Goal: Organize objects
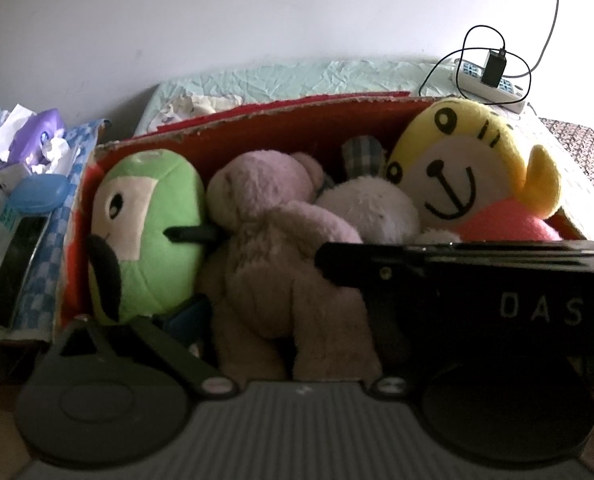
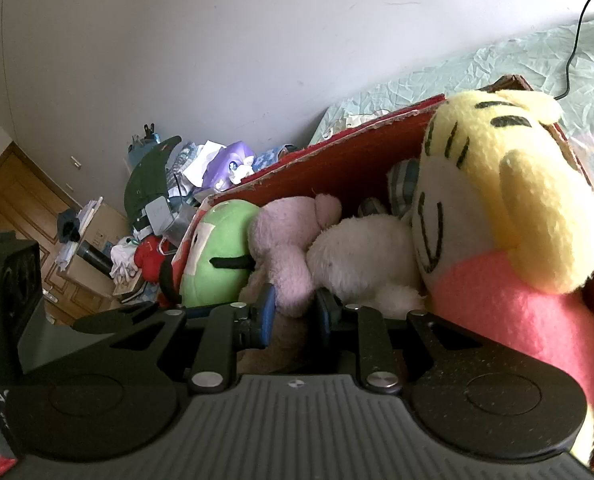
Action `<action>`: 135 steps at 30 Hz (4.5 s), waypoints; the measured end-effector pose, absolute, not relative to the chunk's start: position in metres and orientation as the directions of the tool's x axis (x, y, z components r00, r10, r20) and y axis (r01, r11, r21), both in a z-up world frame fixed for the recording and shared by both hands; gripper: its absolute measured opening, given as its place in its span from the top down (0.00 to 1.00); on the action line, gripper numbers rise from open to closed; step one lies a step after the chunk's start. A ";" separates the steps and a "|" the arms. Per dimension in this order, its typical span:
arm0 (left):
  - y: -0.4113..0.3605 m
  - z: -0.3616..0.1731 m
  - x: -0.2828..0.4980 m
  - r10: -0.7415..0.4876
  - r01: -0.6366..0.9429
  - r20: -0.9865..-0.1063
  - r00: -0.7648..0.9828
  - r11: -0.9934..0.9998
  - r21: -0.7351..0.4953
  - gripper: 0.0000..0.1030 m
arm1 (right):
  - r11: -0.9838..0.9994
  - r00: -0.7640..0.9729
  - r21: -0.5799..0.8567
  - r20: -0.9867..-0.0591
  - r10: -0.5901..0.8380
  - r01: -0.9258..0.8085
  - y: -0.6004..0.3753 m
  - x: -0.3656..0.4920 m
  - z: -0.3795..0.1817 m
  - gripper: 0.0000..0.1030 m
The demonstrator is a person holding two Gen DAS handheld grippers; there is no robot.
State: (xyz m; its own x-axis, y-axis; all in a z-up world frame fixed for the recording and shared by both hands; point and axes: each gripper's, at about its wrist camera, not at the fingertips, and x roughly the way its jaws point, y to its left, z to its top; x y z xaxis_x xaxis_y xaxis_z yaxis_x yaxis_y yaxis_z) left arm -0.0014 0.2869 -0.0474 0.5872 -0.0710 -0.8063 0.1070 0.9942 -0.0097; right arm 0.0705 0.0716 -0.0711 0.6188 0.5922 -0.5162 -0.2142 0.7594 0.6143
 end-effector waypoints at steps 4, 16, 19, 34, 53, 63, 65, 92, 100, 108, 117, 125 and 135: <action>0.286 -0.048 0.000 -0.066 0.103 -0.810 0.583 0.995 -0.007 0.00 | 0.763 0.619 0.610 -0.519 0.589 -0.214 0.072 0.068 -0.070 0.77; 0.285 -0.048 0.000 -0.058 0.092 -0.817 0.574 0.996 -0.006 0.00 | 0.806 0.637 0.554 -0.549 0.541 -0.208 0.075 0.061 -0.064 0.76; 0.284 -0.047 0.000 -0.047 0.086 -0.818 0.573 0.996 0.003 0.00 | 0.811 0.653 0.546 -0.540 0.531 -0.208 0.075 0.058 -0.063 0.73; 0.275 -0.034 -0.014 0.029 0.021 -0.808 0.588 0.998 0.051 0.01 | 0.753 0.701 0.610 -0.424 0.573 -0.246 0.052 0.034 -0.054 0.63; 0.236 0.006 -0.050 0.061 -0.028 -0.756 0.652 0.998 0.056 0.01 | 0.624 0.711 0.721 -0.266 0.651 -0.302 -0.017 -0.019 -0.042 0.60; 0.190 0.020 -0.069 0.004 0.069 -0.721 0.693 0.995 0.072 0.01 | 0.619 0.764 0.755 -0.262 0.589 -0.219 -0.075 -0.047 -0.056 0.60; 0.179 0.021 -0.074 -0.027 0.103 -0.710 0.704 0.993 0.065 0.01 | 0.623 0.775 0.762 -0.283 0.565 -0.177 -0.087 -0.050 -0.065 0.60; 0.143 -0.070 -0.069 -0.224 0.141 -0.840 0.494 0.974 -0.177 0.02 | 0.928 0.717 0.286 -0.593 0.367 -0.239 -0.065 -0.018 -0.145 0.61; 0.150 -0.074 -0.066 -0.187 0.116 -0.851 0.490 0.982 -0.149 0.02 | 0.946 0.734 0.203 -0.597 0.324 -0.252 -0.048 0.001 -0.155 0.54; 0.154 -0.069 -0.065 -0.181 0.106 -0.846 0.502 0.983 -0.147 0.02 | 0.944 0.751 0.221 -0.572 0.328 -0.244 -0.061 -0.006 -0.145 0.76; 0.139 -0.059 -0.065 -0.260 0.190 -0.819 0.511 0.964 -0.187 0.02 | 0.949 0.746 0.046 -0.607 0.275 -0.313 -0.092 -0.072 -0.124 0.76; 0.111 -0.055 -0.065 -0.364 0.303 -0.794 0.488 0.923 -0.237 0.02 | 0.917 0.687 -0.034 -0.673 0.273 -0.398 -0.110 -0.121 -0.115 0.74; 0.074 -0.069 -0.055 -0.383 0.388 -0.821 0.423 0.896 -0.218 0.02 | 0.878 0.620 0.273 -0.627 0.472 -0.393 -0.142 -0.140 -0.098 0.66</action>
State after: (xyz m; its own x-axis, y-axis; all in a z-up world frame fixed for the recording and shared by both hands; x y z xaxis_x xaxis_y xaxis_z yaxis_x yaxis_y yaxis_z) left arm -0.0547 0.0740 -0.0694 0.4229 -0.3832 -0.8211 0.3875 0.8956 -0.2184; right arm -0.1397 -0.1421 -0.0980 0.6200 0.4720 -0.6267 -0.3930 0.8782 0.2726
